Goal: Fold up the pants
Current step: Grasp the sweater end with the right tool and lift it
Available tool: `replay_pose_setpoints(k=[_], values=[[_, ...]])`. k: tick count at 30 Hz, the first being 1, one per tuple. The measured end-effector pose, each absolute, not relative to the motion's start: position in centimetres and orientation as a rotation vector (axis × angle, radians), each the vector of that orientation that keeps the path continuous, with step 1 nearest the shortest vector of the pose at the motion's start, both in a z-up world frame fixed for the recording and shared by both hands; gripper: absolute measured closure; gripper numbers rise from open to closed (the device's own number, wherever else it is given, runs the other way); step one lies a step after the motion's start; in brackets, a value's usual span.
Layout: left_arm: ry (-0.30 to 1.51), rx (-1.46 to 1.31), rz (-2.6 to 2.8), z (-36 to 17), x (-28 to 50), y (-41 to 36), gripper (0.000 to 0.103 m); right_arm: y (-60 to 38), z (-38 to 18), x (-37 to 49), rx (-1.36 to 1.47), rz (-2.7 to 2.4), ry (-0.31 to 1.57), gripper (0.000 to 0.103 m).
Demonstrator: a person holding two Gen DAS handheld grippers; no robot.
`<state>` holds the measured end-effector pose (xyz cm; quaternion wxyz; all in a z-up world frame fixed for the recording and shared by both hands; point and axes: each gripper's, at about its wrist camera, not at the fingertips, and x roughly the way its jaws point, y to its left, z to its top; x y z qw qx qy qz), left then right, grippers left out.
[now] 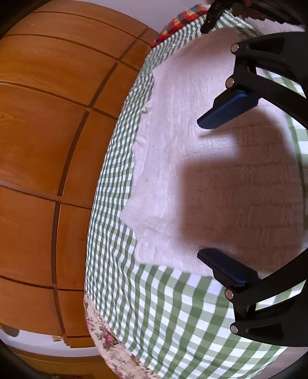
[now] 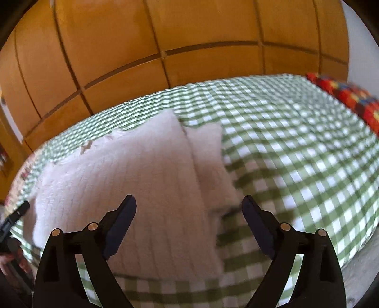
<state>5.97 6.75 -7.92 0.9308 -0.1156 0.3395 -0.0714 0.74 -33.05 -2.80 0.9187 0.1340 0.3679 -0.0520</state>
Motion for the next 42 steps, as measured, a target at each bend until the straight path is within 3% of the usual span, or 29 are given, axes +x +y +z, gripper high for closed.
replay_pose_setpoints(k=[10,20,33,35,42], values=[[0.699,-0.306,-0.169,-8.5,5.0,8.2,0.002,-38.0,-6.9,-3.8,0.854,0.084,0.773,0.018],[0.694,-0.335,-0.148,-8.7,4.6,8.7,0.002,-34.8,-7.9,-4.0,0.875,0.205,0.755,0.019],[0.717,-0.329,-0.102,-8.9,4.2,8.9,0.002,-34.7,-7.6,1.3,0.880,0.031,0.583,0.019],[0.730,-0.356,-0.086,-9.1,4.2,9.5,0.002,-34.6,-7.4,2.0,0.874,-0.027,0.582,0.023],[0.769,-0.464,-0.041,-10.4,4.4,11.6,0.002,-35.6,-8.4,4.1,0.885,-0.066,0.621,0.058]])
